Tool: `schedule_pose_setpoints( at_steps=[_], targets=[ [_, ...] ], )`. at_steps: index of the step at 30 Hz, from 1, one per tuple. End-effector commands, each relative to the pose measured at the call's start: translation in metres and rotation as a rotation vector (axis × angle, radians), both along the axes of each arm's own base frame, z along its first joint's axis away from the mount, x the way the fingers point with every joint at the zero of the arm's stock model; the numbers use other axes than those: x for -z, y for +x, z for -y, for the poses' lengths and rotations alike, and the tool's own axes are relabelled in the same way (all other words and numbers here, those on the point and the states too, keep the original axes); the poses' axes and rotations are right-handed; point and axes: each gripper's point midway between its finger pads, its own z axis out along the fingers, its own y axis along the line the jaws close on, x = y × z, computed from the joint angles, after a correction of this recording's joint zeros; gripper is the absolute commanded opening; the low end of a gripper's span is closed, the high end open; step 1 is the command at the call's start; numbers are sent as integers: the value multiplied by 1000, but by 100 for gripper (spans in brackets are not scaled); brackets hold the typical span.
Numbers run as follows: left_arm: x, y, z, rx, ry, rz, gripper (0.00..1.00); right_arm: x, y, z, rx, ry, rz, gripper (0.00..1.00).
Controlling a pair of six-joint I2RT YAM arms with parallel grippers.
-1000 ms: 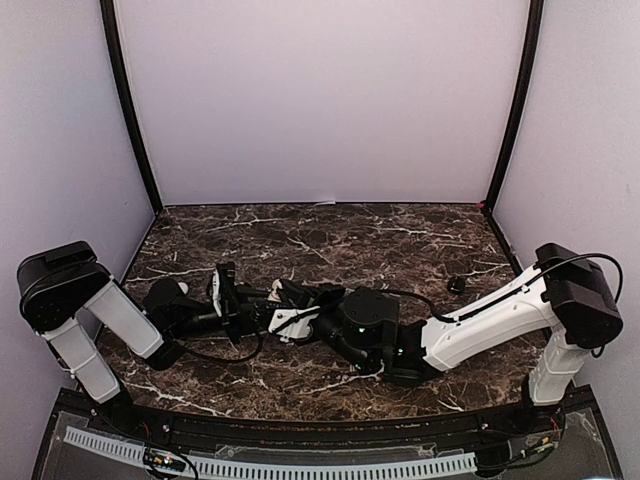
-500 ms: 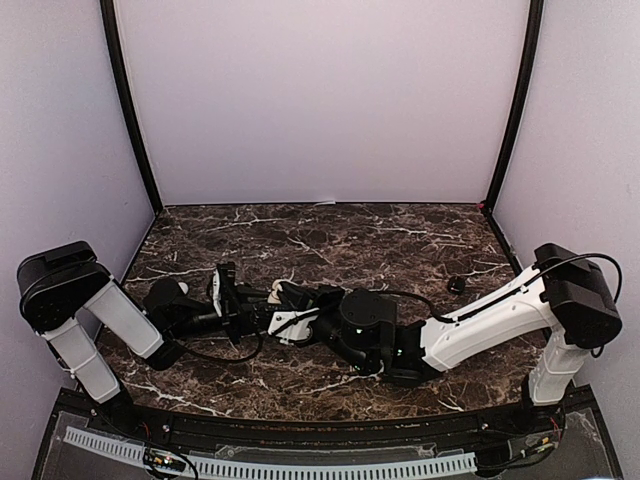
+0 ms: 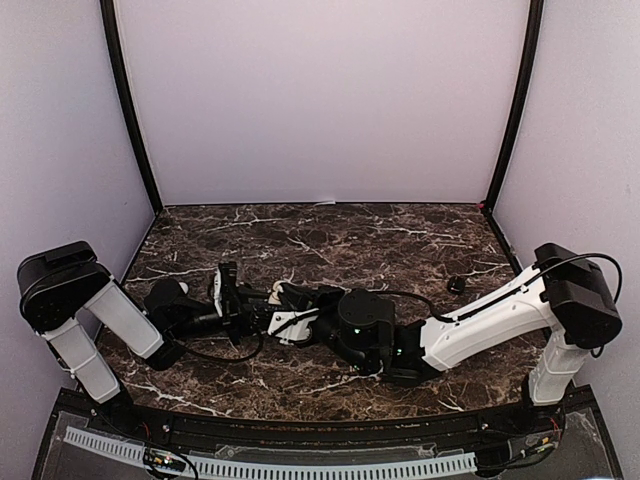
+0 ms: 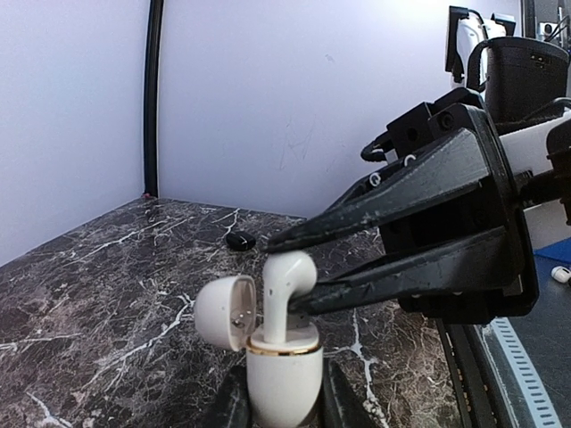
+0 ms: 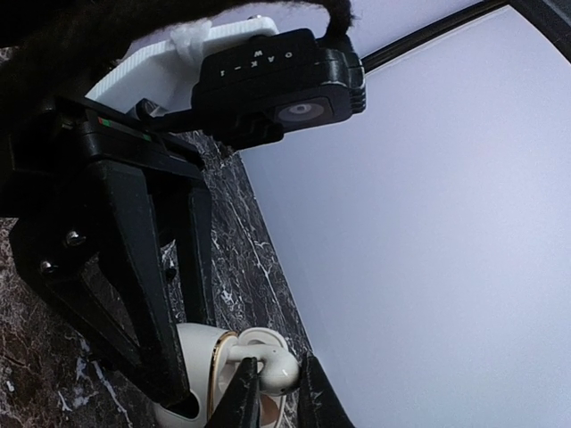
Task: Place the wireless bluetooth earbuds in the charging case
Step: Insert the left earbud into the left side groove of the charging case.
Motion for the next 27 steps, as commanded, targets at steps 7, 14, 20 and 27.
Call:
schedule_pose_setpoints(
  at_steps=[7,14,20,27],
  targets=[
    [-57,-7,-7,-10,-175,180,0,8,-14,-1,-61,-48,-44,25],
    [-57,-7,-7,-9,-176,180,0,2,-16,1,-80,-33,-61,29],
    [-58,-9,-7,4,-175,181,0,-5,-20,8,-132,-29,-128,33],
    [-58,-12,-6,21,-175,178,0,-23,-17,21,-154,58,-197,34]
  ],
)
